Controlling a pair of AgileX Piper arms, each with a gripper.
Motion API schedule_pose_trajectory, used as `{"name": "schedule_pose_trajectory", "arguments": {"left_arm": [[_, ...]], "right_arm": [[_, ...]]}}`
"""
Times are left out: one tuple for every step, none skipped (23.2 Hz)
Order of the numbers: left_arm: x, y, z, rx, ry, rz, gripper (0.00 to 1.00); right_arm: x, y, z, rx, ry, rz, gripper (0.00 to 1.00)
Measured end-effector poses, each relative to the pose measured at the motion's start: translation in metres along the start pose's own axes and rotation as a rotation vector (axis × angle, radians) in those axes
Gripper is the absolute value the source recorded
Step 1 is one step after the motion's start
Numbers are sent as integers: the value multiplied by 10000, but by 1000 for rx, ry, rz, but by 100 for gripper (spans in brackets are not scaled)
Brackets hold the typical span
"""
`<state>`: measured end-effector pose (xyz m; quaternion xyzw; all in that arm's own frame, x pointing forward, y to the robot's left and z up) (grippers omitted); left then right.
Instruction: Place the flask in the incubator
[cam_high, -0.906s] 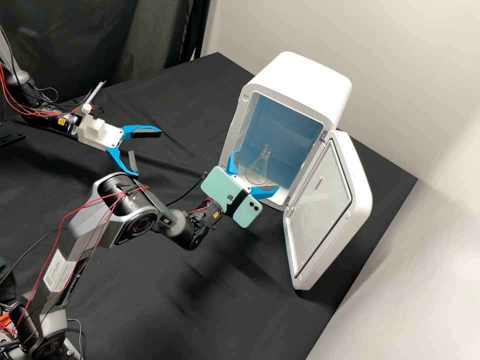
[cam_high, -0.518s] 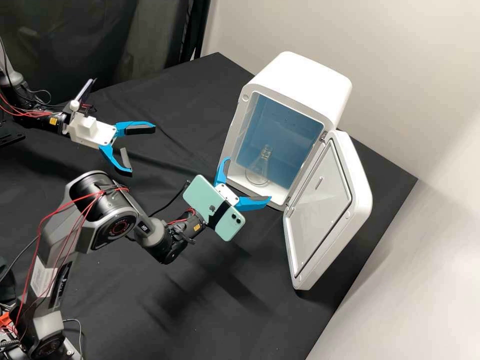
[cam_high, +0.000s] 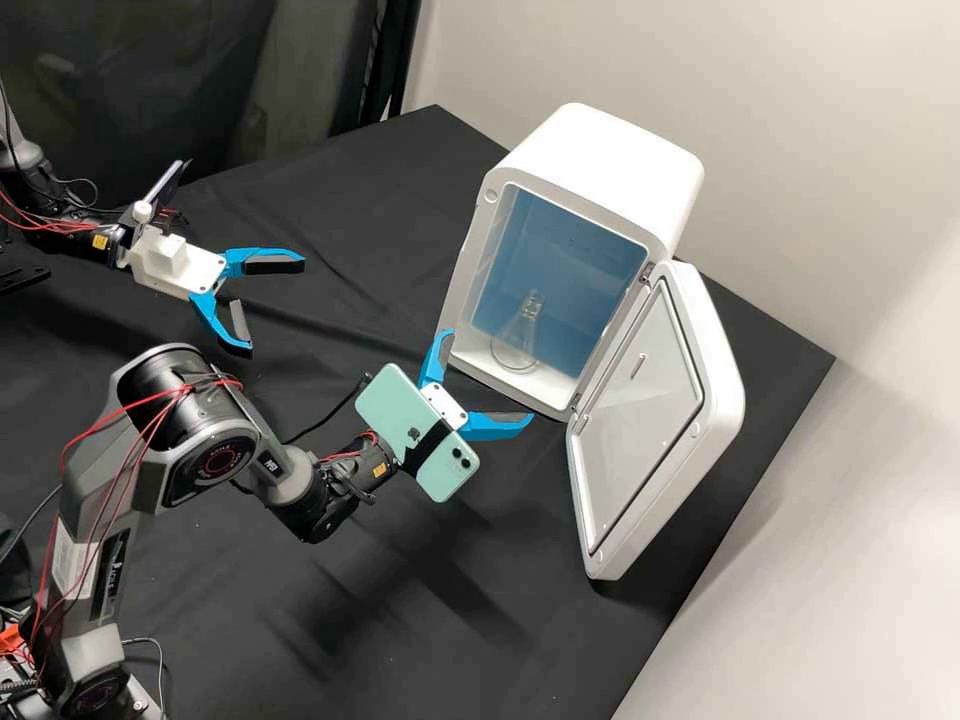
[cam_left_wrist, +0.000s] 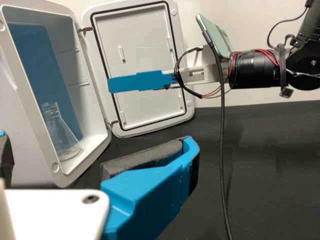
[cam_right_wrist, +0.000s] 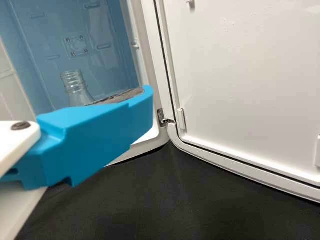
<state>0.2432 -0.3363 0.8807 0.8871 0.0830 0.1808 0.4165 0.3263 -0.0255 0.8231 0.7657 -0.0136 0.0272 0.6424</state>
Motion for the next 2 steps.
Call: {"name": "schedule_pose_trajectory", "arguments": {"left_arm": [[-11, 3, 5, 2, -4, 0, 100], [-21, 7, 5, 6, -9, 0, 100]], "right_arm": [[0, 0, 0, 0, 0, 0, 100], [0, 0, 0, 0, 0, 0, 100]]}}
